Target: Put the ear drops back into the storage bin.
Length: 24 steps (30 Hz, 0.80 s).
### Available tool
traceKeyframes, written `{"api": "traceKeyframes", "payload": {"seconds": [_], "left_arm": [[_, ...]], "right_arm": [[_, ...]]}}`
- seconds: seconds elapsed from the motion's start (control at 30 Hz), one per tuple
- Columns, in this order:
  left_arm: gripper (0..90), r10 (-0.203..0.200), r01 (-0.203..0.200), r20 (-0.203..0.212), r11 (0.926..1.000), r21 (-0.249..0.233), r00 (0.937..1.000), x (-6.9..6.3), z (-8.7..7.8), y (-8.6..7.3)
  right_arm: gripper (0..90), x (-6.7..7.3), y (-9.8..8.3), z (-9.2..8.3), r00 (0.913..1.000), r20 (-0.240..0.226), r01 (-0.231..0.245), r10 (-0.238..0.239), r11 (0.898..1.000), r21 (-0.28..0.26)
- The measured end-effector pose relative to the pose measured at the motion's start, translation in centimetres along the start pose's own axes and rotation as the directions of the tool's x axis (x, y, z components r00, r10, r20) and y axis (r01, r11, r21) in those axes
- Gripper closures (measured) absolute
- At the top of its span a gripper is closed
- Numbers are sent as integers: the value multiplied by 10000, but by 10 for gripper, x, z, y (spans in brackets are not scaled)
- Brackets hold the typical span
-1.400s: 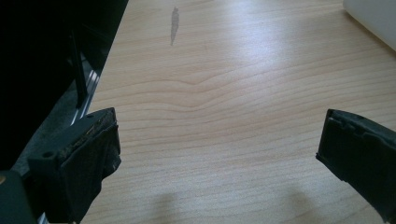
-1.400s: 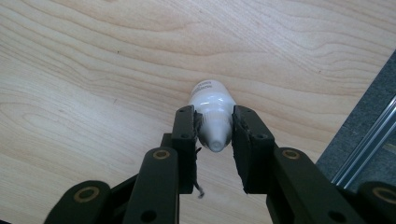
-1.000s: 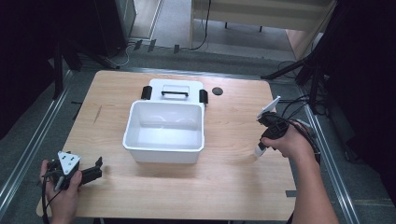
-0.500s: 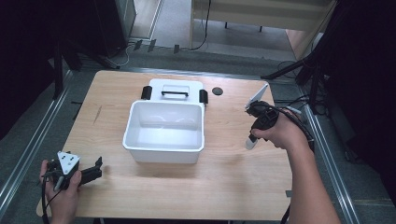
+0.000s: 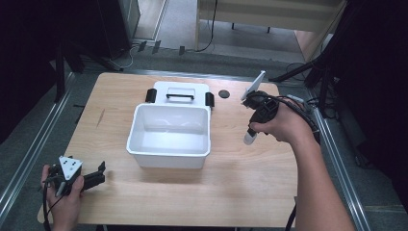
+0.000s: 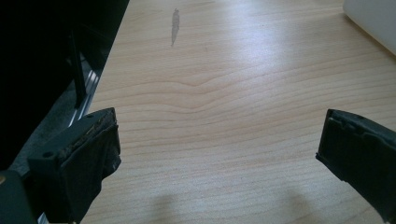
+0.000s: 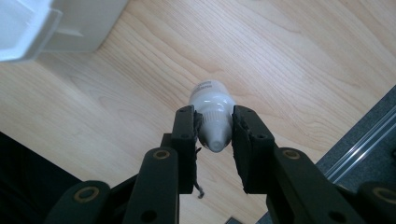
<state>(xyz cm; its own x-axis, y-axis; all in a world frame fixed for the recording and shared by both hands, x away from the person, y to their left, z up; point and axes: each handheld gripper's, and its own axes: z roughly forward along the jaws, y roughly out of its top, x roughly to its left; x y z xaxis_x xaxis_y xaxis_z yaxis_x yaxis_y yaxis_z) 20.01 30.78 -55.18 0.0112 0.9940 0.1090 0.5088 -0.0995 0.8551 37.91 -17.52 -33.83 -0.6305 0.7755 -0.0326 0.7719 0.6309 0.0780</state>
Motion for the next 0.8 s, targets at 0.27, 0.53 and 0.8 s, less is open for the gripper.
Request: {"api": "traceKeyframes", "payload": {"seconds": [0.27, 0.53, 0.8], "left_arm": [[0, 7, -7, -3, 10000, -16, 10000, 0, 0, 0], [0, -8, 8, 7, 10000, -8, 10000, 0, 0, 0], [0, -8, 8, 19, 10000, -27, 10000, 0, 0, 0]], "right_arm": [[715, 23, 15, -19, 9994, 33, 358, -358, 9994, 0], [715, 40, 30, -41, 9976, 176, 678, -676, 9976, -112], [715, 57, 44, -56, 9971, 182, 741, -737, 9970, -211]]}}
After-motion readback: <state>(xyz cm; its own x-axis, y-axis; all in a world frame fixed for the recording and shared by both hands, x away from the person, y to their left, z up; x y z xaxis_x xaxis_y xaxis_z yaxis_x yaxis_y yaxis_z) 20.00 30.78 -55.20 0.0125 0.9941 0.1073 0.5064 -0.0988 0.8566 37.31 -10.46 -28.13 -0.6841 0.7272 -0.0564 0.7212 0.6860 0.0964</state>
